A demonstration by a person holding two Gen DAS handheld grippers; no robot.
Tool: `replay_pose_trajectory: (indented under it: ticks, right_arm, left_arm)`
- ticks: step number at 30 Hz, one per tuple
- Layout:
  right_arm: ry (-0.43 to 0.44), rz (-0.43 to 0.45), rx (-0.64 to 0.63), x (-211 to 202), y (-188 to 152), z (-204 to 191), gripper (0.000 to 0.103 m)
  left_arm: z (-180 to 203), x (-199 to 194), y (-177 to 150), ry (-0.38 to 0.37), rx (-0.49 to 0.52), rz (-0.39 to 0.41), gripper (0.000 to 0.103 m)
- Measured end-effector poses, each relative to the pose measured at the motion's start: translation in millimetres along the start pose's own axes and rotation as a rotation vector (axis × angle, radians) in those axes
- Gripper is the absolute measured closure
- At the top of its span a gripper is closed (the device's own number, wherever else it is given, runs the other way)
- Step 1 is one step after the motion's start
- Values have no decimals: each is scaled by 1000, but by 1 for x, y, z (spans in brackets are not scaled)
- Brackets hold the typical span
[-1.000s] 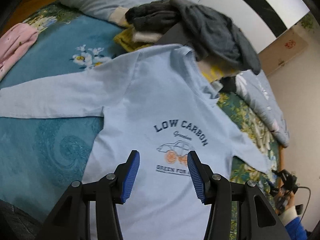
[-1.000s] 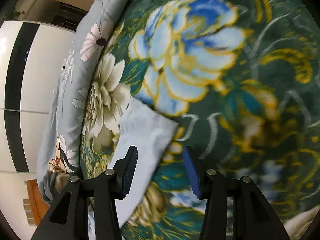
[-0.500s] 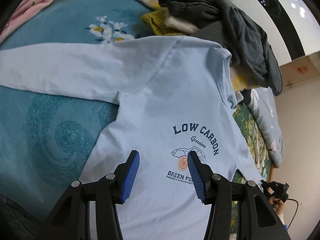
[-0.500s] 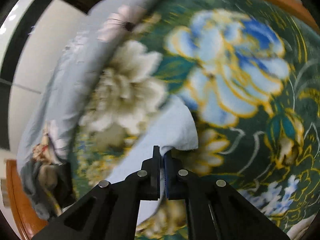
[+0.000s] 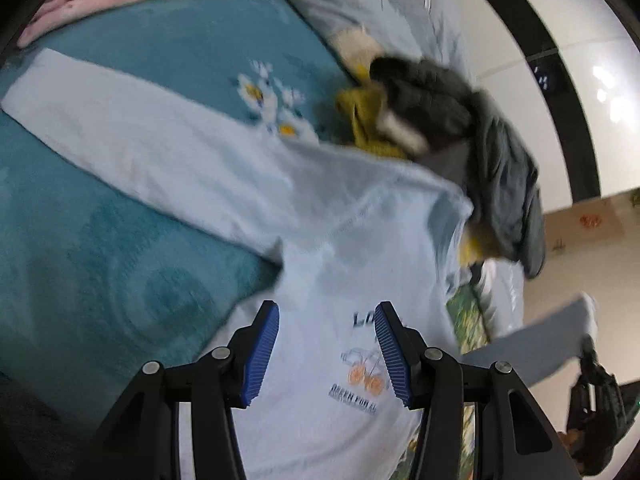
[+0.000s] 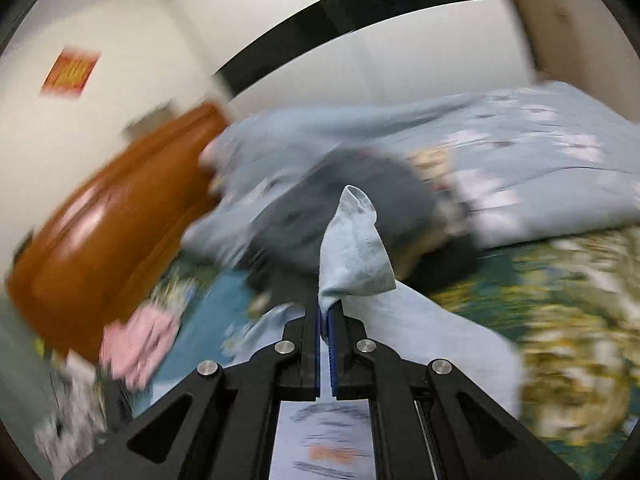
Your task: Fold clothes
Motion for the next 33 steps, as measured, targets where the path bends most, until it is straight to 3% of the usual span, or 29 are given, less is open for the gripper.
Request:
replay_pose_trajectory:
  ticks: [4,7,9,12,14,16,17,24,27,30,31,33]
  right_arm:
    - [-2,-103,-238,66,-59,-99,100]
    - [-61,-175,-443,107,-108,-144,100]
    - [-108,-228,-517,132,-130,-155,100]
    - [-144,-279,-507,151,-134,-149,99]
    - [-120,-317,-500,158,-134,-149,92]
    - [-62,-367,-502,159,-134,-150,50]
    - [-39,-372,-505,155,-133,-151,47]
    - [-52,-413,-422,135,-122,-131,46]
    - [-74,-451,-362,132,-122,-116,46]
    - [-94,-474,-325,135,-121,-113,46]
    - [-98,-479,-315,136,-121,-112,46]
    - [-100,-483,-300,136,-120,-111,46]
  left_arm:
    - [-4,-30,33,3,21,69,49]
    - [-15,-59,65,46,36,123,49]
    - [-31,-78,85,74,8,154,49]
    - [-62,-106,113,117,-49,198,48]
    - [-87,-126,131,150,-92,226,48]
    - [-115,-142,147,185,-132,240,46]
    - [-130,-148,153,212,-151,241,45]
    - [-225,-159,174,334,-251,222,44]
    - [-241,-145,179,292,-255,200,45]
    - [-237,-132,179,262,-192,198,46]
    - [-235,-128,179,260,-180,196,48]
    - [-230,-119,178,274,-148,175,97]
Point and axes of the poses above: each gripper's, at about its wrist camera, not at the fingertips, and x roughly the way its jaws point, z to its right, y to its top, the point moved 3 cm from there along x, roughly the way its jaws point, and after that the axes turned 15 degrees about -y, right-handed, at the moved point
